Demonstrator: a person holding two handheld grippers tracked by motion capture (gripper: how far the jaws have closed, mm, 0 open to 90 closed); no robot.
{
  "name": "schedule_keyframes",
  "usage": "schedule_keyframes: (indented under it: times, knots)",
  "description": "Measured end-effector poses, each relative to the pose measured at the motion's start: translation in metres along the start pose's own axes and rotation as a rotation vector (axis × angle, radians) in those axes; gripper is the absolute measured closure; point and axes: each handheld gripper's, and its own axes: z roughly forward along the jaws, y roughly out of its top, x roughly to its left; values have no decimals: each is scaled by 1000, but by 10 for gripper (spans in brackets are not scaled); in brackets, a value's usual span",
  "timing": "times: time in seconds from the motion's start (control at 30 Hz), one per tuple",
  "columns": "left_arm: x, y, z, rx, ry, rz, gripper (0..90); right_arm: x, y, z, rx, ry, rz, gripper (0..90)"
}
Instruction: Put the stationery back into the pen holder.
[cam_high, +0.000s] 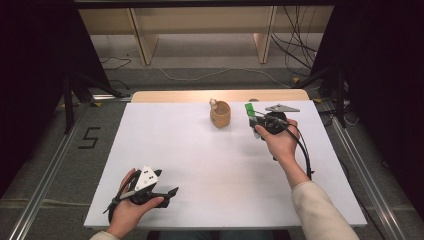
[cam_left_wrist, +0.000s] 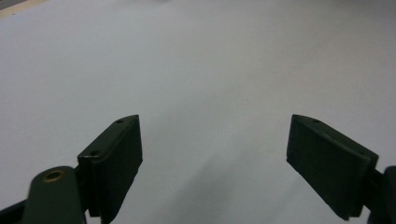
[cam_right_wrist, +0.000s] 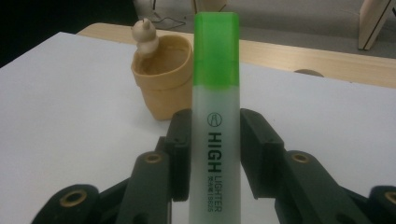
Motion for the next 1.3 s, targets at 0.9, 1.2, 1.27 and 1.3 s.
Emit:
schedule_keyframes:
  times: [0.9,1.2,1.27,1.3]
  knots:
    - [0,0,0,4,-3,6,183,9,12,13,-29,6,-13,667]
    - [0,0,0,3,-4,5,183,15,19,19,-35,11,-18,667]
    - [0,0,0,3,-4,6,183,16,20,20,-36,14,-21,667]
    - [0,0,0,3,-4,6,183,17,20,21,-34,13,-20,667]
